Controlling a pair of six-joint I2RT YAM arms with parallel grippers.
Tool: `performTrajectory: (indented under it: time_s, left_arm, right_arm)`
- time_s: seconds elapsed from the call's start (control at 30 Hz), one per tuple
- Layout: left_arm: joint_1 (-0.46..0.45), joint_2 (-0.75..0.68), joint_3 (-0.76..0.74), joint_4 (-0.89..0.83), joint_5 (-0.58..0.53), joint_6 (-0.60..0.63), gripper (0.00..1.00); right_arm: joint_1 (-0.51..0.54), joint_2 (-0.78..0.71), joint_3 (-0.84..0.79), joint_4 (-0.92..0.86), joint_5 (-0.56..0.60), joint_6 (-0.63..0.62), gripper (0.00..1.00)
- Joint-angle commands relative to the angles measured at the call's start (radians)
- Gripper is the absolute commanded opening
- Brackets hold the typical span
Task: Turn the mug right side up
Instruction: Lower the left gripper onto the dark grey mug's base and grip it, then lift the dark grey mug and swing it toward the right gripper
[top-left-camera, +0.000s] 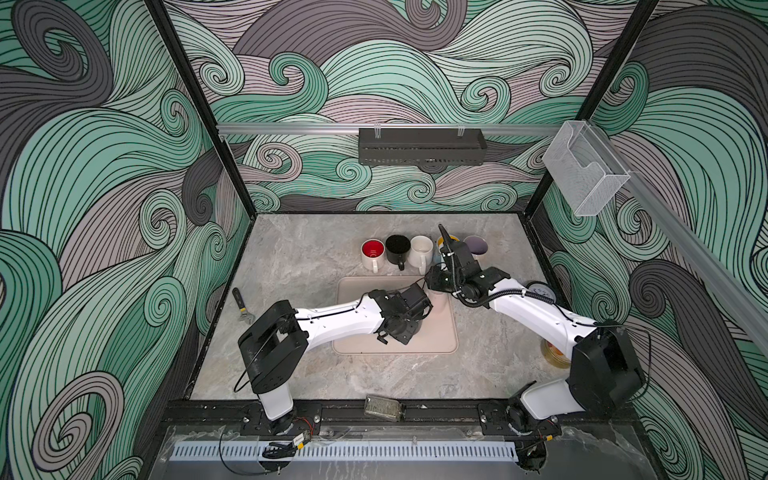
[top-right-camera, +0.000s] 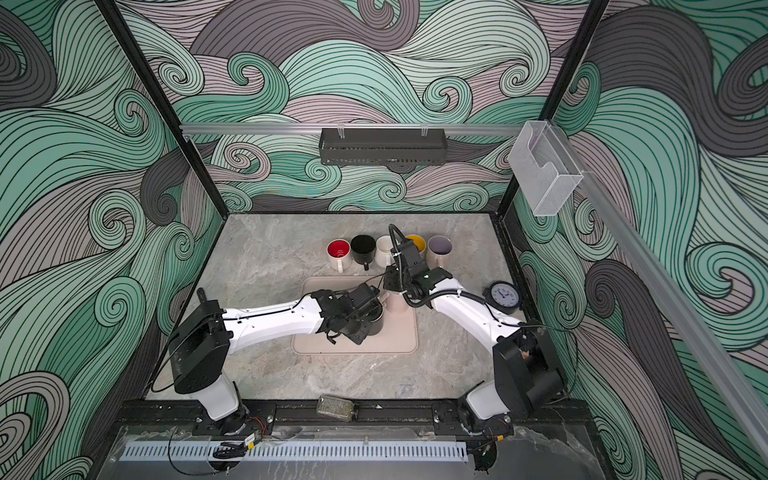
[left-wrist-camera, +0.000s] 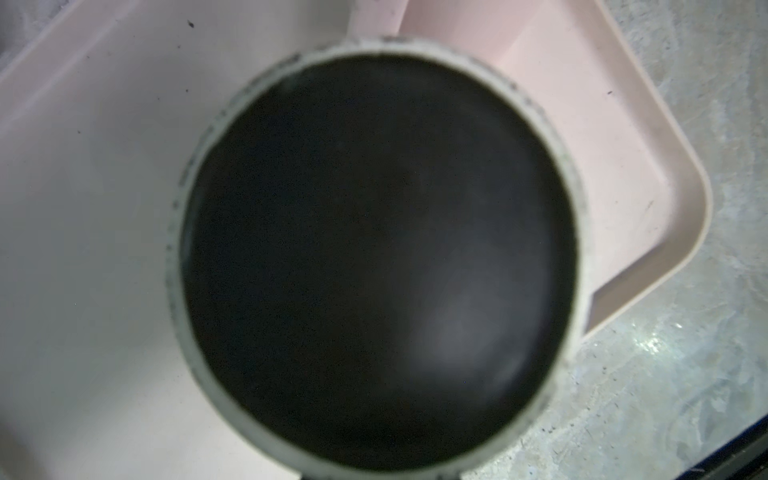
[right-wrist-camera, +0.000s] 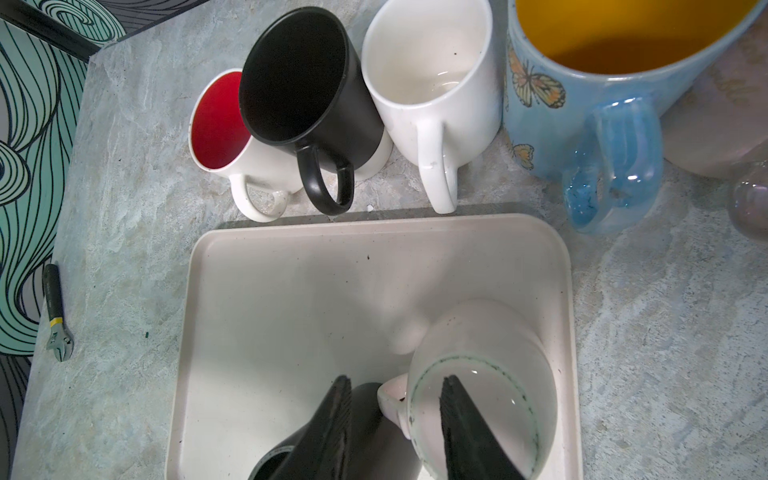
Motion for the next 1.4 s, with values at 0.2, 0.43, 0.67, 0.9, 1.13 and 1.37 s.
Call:
performTrajectory:
  time_s: [0.2,0.43,0.67,0.9,1.13,1.37]
  left_arm:
    - [0.0,-0.026,0.019,-0.025,-0.12,-0.015,0.0]
    - [0.0,-0.086,-0.006,-0.025,-0.164,0.006,0.0]
    - [0.001,-0.153,-0.026,-0.054,-0.204,0.045,0.0]
    - [0.009,-0.219,-0.036,-0.079,-0.299,0.101,0.0]
    - [0.062,-0.339,-0.037,-0.049,-0.359,0.139,0.0]
    - [0.201,-0.537,-0.144,0.157,-0.207,0.091,0.0]
  right_arm:
    - [-0.003,-0.016,0.024,0.007,-0.002,0.017,0.37]
    - [-0.003,-0.022,0.029,0.01,-0.008,0.015,0.37]
    - [-0.002,-0.034,0.032,0.012,-0.011,0.013,0.37]
    - [-0.003,-0.037,0.039,0.011,-0.011,0.009,0.37]
    - [-0.003,-0.052,0.032,0.027,-0.026,0.01,0.37]
    - [-0.002,-0.071,0.005,0.083,-0.074,0.029,0.37]
